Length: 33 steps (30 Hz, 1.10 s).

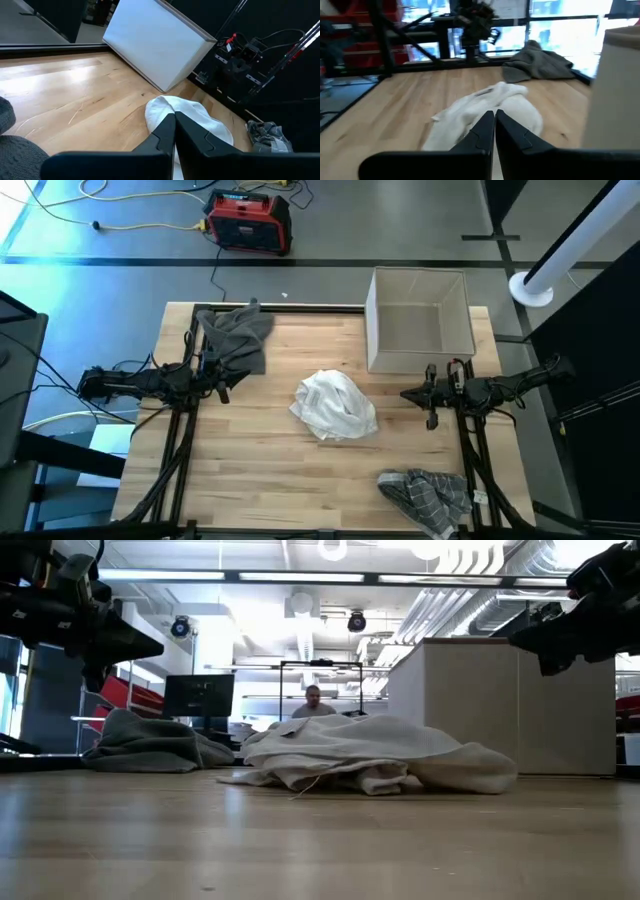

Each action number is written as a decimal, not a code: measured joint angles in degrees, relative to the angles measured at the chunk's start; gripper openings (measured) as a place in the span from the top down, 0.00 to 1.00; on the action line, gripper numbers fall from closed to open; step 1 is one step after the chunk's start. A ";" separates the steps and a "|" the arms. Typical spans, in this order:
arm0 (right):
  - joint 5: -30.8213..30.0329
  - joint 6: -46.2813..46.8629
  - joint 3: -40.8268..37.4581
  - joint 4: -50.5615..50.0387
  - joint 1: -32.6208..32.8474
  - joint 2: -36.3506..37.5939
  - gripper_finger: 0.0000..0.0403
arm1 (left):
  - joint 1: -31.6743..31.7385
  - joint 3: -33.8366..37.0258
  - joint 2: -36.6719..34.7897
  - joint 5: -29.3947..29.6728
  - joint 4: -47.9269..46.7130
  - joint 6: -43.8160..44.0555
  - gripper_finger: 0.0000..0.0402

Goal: Fold towel
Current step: Fold the white patterned towel

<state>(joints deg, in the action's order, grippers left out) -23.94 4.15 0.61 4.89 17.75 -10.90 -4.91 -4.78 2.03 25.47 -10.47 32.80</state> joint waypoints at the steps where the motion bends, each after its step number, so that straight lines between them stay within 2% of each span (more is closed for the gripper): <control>1: -0.33 -0.49 -0.01 0.00 -0.01 0.00 1.00 | 0.02 0.00 -0.01 0.00 0.02 0.00 1.00; 9: -0.54 -1.60 0.01 0.03 -0.01 0.00 1.00 | 0.00 -0.04 0.00 -0.27 0.22 -0.23 1.00; 17: 0.50 2.09 1.16 2.67 -0.02 -0.01 1.00 | 0.02 -0.89 0.08 -5.11 3.87 -4.31 1.00; 19: 1.20 2.11 3.30 2.42 -0.03 -0.02 1.00 | -0.04 -3.03 0.04 -9.25 5.78 -10.79 1.00; 26: 0.98 2.46 18.56 -7.72 -0.03 -1.13 1.00 | -0.02 -15.19 1.71 -8.85 5.31 -23.55 1.00; 33: -1.28 3.58 39.12 -17.55 -0.03 -11.25 1.00 | 0.02 -31.79 9.37 -5.18 -0.74 -32.64 1.00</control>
<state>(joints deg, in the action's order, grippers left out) -25.22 7.74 39.73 -12.66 17.72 -22.14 -4.89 -36.57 11.40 20.30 -11.22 0.16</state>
